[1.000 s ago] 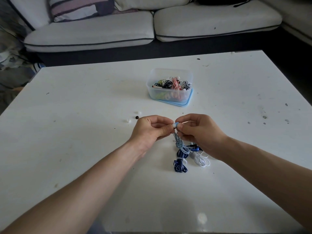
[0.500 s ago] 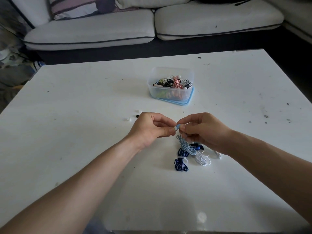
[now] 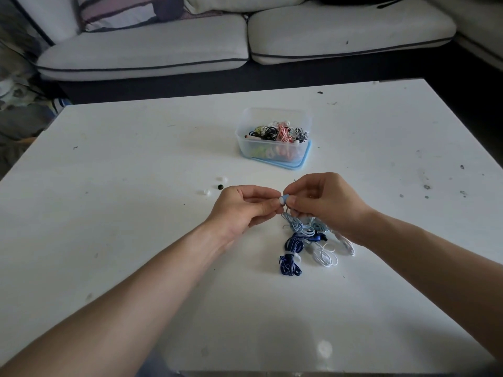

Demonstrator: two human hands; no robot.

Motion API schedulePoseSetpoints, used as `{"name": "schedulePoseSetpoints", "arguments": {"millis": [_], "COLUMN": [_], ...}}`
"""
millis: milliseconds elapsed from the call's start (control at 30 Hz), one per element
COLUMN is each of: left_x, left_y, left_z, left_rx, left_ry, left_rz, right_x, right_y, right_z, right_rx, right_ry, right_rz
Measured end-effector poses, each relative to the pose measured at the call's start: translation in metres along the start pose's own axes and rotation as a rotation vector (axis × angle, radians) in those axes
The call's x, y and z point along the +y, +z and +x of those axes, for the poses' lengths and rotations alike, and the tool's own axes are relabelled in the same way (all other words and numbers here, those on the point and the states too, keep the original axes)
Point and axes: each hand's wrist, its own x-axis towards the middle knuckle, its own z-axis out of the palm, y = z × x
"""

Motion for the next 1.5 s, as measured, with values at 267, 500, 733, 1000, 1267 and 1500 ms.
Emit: {"name": "schedulePoseSetpoints", "arguments": {"millis": [267,500,733,1000,1267,1500], "left_x": [-0.002,0.001,0.001,0.000,0.004,0.004], "left_y": [0.003,0.006,0.009,0.008,0.007,0.008], "left_z": [-0.001,-0.002,-0.004,-0.003,-0.004,-0.006], "left_rx": [0.000,0.008,0.040,0.030,-0.016,0.004], "left_ry": [-0.060,-0.063,0.030,0.038,-0.010,0.111], "left_rz": [-0.114,-0.164,-0.142,-0.114,-0.139,0.004], "right_x": [-0.004,-0.004,-0.004,-0.002,-0.003,-0.005], "right_y": [-0.001,-0.003,0.005,0.005,-0.003,-0.002], "right_z": [0.000,0.000,-0.002,-0.004,0.000,-0.001], "right_rx": [0.020,-0.007,0.007,-0.026,-0.048,-0.072], "right_ry": [-0.086,-0.086,0.078,0.148,0.157,0.177], "right_rz": [-0.162,-0.088,0.294,0.378,0.327,0.393]}}
